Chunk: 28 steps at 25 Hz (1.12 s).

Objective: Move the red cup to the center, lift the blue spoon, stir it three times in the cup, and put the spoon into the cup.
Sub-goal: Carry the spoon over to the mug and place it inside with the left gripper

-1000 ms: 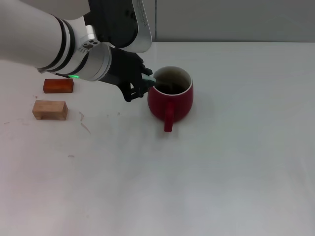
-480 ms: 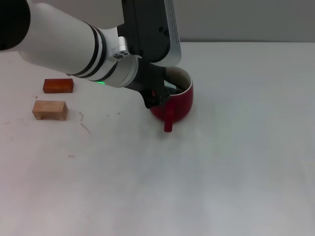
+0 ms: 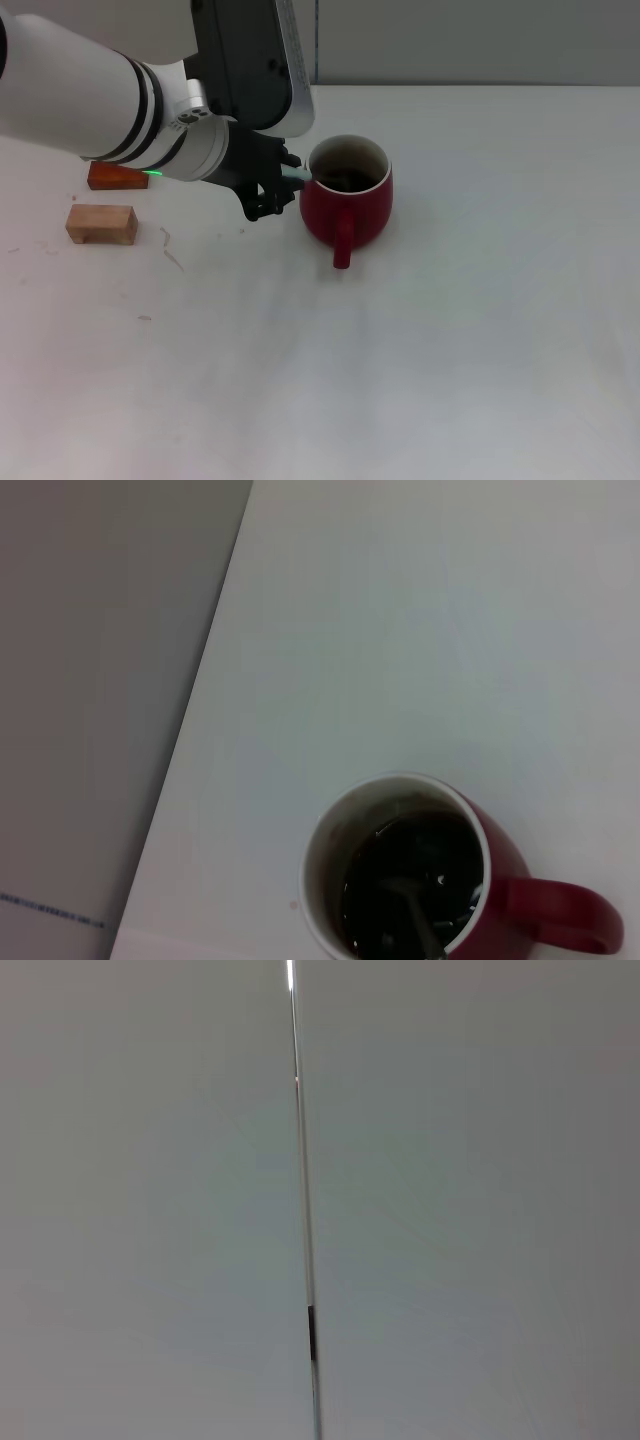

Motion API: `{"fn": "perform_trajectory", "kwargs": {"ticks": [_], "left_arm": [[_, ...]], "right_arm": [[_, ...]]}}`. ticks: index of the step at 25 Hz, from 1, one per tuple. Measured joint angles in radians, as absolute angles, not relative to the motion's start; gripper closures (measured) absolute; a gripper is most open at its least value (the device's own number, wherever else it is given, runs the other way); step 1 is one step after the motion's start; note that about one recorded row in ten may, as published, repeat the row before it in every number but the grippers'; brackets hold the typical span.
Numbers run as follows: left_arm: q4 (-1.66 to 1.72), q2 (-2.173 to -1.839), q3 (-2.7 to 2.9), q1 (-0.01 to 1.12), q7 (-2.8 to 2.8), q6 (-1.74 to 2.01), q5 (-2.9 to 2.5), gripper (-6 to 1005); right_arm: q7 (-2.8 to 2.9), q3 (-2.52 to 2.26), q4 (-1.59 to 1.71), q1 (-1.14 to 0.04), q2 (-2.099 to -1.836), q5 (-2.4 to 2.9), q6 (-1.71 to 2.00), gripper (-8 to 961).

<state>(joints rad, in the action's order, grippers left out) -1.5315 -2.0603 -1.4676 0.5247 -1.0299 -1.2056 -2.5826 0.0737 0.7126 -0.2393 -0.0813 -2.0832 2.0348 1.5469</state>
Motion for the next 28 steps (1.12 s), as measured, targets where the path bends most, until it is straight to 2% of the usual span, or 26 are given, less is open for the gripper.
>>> {"fn": "perform_trajectory", "kwargs": {"ticks": [12, 28], "left_arm": [[-1.514, -2.067, -1.438, 0.573, -1.028, -1.141, -2.563, 820], [-1.590, -2.061, -1.472, 0.497, -1.028, -1.197, -2.612, 820]], "right_arm": [[0.074, 0.712, -0.239, -0.081, -2.083, 2.036, 1.546, 127], [0.074, 0.694, -0.243, -0.092, -2.083, 2.035, 1.538, 128]]}}
